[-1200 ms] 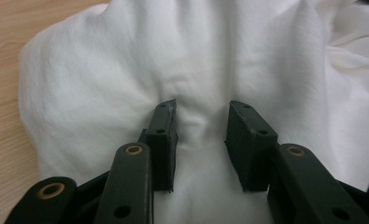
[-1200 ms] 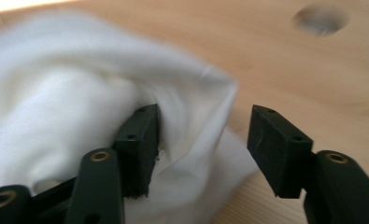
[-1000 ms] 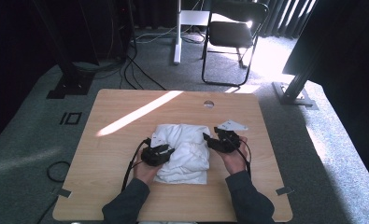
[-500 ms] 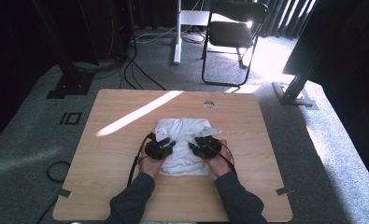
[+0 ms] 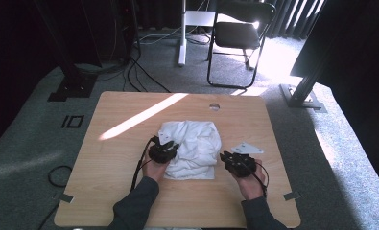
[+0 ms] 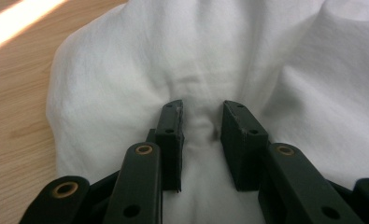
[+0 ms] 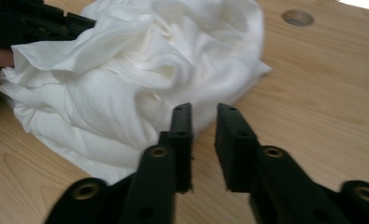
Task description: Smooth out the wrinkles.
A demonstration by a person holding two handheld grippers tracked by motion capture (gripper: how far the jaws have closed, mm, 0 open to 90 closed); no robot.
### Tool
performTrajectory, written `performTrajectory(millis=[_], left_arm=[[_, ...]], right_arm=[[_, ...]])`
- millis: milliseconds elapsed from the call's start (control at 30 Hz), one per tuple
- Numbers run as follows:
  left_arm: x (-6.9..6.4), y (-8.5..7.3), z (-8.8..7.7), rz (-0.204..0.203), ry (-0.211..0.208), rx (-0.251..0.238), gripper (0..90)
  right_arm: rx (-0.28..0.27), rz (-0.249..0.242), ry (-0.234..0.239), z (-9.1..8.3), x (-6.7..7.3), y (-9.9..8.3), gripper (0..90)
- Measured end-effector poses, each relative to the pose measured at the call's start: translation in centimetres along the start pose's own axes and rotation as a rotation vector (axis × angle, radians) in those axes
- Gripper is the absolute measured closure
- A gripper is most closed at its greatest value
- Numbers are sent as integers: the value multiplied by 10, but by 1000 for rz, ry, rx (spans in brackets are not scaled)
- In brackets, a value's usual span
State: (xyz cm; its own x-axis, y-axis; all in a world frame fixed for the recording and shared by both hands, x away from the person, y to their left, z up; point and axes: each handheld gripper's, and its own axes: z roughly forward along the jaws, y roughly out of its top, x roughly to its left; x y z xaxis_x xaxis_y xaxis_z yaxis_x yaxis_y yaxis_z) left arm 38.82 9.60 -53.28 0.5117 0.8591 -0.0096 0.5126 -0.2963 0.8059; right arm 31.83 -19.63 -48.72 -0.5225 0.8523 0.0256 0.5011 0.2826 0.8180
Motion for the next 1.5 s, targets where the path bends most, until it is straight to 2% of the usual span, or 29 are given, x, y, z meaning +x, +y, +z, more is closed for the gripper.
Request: performTrajectory(millis=[67, 200, 300, 400, 500, 533, 567, 600, 633, 667, 733, 767, 800, 833, 867, 933, 1033, 1067, 1133, 1233, 1300, 1400, 1467, 1500], left_arm=[[1, 1, 2, 1, 2, -2, 701], [1, 4, 5, 0, 11, -2, 700], [1, 4, 5, -9, 6, -7, 698], [3, 4, 4, -9, -5, -18, 688], [4, 3, 3, -16, -13, -27, 678], [5, 3, 3, -13, -13, -26, 678], [5, 3, 3, -13, -13, -26, 678], [4, 3, 3, -12, -11, -25, 678], [3, 3, 3, -3, -6, -21, 678], [3, 3, 3, -1, -4, -21, 679], [3, 3, 3, 3, 2, -21, 679], [3, 3, 3, 2, 1, -22, 680], [3, 3, 3, -2, -1, -22, 680], [4, 3, 2, -2, 0, -24, 680], [4, 3, 2, -5, -3, -28, 679], [4, 3, 1, -5, -8, -31, 669], [6, 5, -2, -7, -31, -46, 641], [5, 5, -3, 0, -35, -56, 624], [6, 7, -5, 1, -27, -53, 600], [6, 11, -10, 4, -30, -70, 574], [6, 12, -13, 8, -27, -77, 565], [5, 11, -11, 14, -36, -71, 562], [4, 10, -9, 11, -35, -65, 562], [5, 10, -8, 14, -36, -56, 563]], right_arm=[[-33, 9, -12, -7, -4, 0, 636], [-82, -18, 14, -6, 0, 16, 607], [-102, -75, 46, 5, 13, 34, 613], [-90, -123, 63, 25, 27, 48, 571], [-13, -153, 48, 56, 32, 55, 550], [32, -162, 35, 68, 31, 54, 583], [85, -170, 22, 79, 30, 52, 699], [85, -170, 22, 79, 30, 52, 699], [127, -178, 10, 86, 29, 49, 811], [126, -143, 3, 86, 25, 44, 883], [68, -95, 16, 70, 21, 43, 887], [28, -96, -6, 54, 20, 41, 888], [12, -99, -23, 48, 20, 41, 888], [-25, -93, -40, 30, 16, 38, 888], [-40, -77, -38, 18, 13, 34, 888], [-40, -68, -50, -3, 5, 24, 884], [-17, -34, -56, -17, -3, 8, 869], [-10, -23, -63, -19, -5, 4, 857], [-17, -4, -94, -23, -8, -3, 745], [-89, 27, -80, -29, -10, 1, 640], [-119, 13, -60, -27, -9, 10, 586], [-138, 8, -42, -13, -10, 28, 542], [-107, 0, -22, 8, -13, 42, 506], [-72, -8, -11, 20, -15, 46, 482]])
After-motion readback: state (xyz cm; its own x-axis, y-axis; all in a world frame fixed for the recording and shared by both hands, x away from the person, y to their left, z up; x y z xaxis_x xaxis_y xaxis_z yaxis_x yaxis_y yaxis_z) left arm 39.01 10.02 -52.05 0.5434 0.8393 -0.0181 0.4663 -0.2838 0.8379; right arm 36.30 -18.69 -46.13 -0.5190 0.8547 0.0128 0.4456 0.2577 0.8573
